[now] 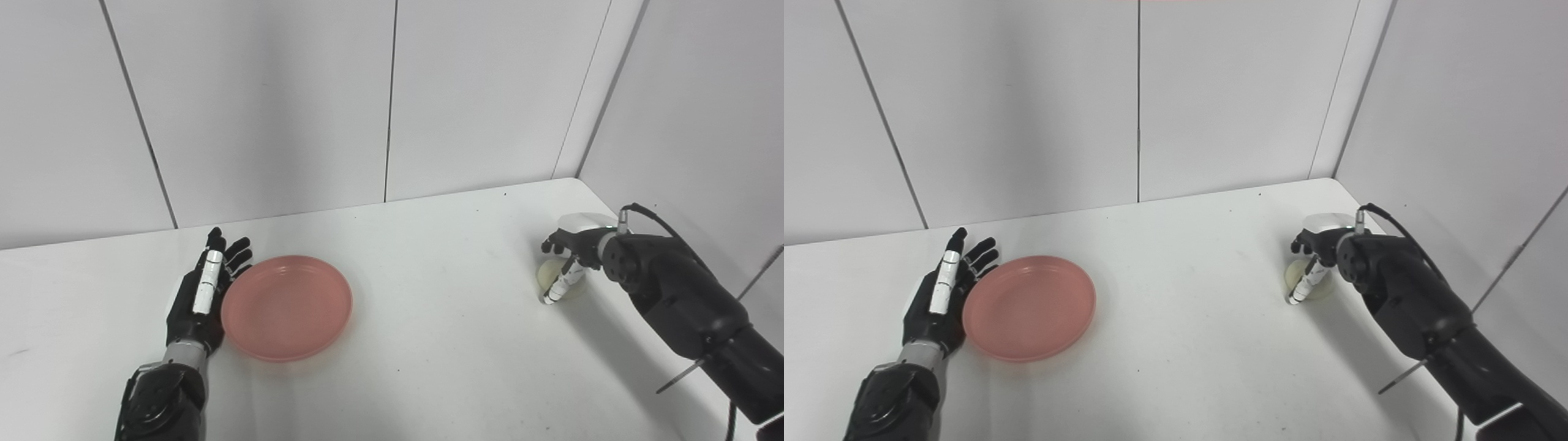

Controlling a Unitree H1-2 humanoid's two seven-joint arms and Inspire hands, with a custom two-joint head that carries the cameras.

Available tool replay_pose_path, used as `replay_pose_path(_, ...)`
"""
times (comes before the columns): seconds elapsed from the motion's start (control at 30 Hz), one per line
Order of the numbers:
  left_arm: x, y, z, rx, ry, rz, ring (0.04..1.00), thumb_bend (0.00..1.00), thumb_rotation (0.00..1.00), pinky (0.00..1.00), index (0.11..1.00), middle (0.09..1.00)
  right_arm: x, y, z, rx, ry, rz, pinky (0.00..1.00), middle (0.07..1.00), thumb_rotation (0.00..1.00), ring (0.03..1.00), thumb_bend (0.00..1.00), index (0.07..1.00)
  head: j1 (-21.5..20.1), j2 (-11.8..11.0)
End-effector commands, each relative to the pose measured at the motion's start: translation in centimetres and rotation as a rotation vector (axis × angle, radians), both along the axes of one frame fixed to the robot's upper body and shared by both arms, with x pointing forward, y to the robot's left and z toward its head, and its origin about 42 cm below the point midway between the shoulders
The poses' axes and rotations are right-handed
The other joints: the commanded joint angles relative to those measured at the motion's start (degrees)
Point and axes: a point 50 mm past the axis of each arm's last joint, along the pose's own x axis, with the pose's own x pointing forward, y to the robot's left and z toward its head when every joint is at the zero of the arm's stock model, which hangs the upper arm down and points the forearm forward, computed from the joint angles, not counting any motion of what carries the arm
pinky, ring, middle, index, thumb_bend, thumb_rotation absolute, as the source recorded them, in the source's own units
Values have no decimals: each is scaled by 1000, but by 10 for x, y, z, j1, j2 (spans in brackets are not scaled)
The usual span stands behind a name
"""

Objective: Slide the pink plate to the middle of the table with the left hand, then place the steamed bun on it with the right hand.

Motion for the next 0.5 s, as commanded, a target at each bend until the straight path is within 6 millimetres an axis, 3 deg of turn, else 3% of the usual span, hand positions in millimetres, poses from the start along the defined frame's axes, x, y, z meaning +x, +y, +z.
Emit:
replay_pose_path(0.0,3,-1,5,6,-3,-2,871,798,787,853,1000,857,3,-11,34,-45,-54,-22,475,755,392,642,1000,822,2,0)
replay_pose_path(0.07,3,-1,5,5,0,0,869,802,787,853,1000,855,3,-12,33,-55,-40,-17,456,745,400,623,1000,826,2,0)
replay_pose_path(0.17,3,0,5,4,5,0,870,804,792,861,1000,852,3,-12,32,-61,-34,-13,537,828,390,735,1000,821,3,1)
replay_pose_path(0.37,3,0,5,5,11,1,872,802,794,869,1000,852,2,-14,32,-65,-41,-19,497,782,392,675,1000,826,2,1)
replay_pose_path(0.47,3,1,5,7,16,0,871,797,797,873,1000,851,1,-15,32,-71,-40,-26,542,823,389,721,1000,821,2,1)
